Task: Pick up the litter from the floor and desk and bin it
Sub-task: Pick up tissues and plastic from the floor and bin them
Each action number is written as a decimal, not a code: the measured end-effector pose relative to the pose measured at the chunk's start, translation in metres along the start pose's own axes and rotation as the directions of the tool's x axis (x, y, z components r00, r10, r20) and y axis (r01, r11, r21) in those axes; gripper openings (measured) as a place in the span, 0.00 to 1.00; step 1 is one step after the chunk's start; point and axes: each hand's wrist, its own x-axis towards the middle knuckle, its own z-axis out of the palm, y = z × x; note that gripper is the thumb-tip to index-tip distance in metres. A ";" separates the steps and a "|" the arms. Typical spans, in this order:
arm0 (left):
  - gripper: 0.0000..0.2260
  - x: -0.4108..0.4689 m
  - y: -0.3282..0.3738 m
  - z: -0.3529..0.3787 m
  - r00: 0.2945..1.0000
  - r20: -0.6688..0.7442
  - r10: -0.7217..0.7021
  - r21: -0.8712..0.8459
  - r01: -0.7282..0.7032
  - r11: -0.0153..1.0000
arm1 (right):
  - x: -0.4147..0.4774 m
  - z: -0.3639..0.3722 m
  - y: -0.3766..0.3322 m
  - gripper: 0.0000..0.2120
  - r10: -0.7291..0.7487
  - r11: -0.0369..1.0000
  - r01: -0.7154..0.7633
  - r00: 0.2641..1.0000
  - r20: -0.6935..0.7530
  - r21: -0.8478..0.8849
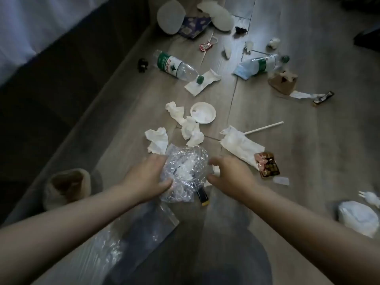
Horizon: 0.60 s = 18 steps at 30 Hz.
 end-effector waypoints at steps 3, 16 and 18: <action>0.29 0.016 0.002 0.001 0.997 -0.055 0.053 0.040 -0.051 0.998 | 0.011 0.005 0.010 0.16 -0.033 0.999 0.033 0.998 -0.051 0.001; 0.46 0.018 0.032 0.015 0.998 0.002 0.059 0.083 -0.059 0.995 | -0.010 0.006 0.043 0.20 0.046 0.996 -0.050 0.997 -0.063 -0.067; 0.48 0.018 0.033 0.018 0.999 0.029 0.033 0.071 -0.035 0.997 | -0.014 0.006 0.040 0.21 0.056 0.997 -0.059 0.997 -0.050 -0.057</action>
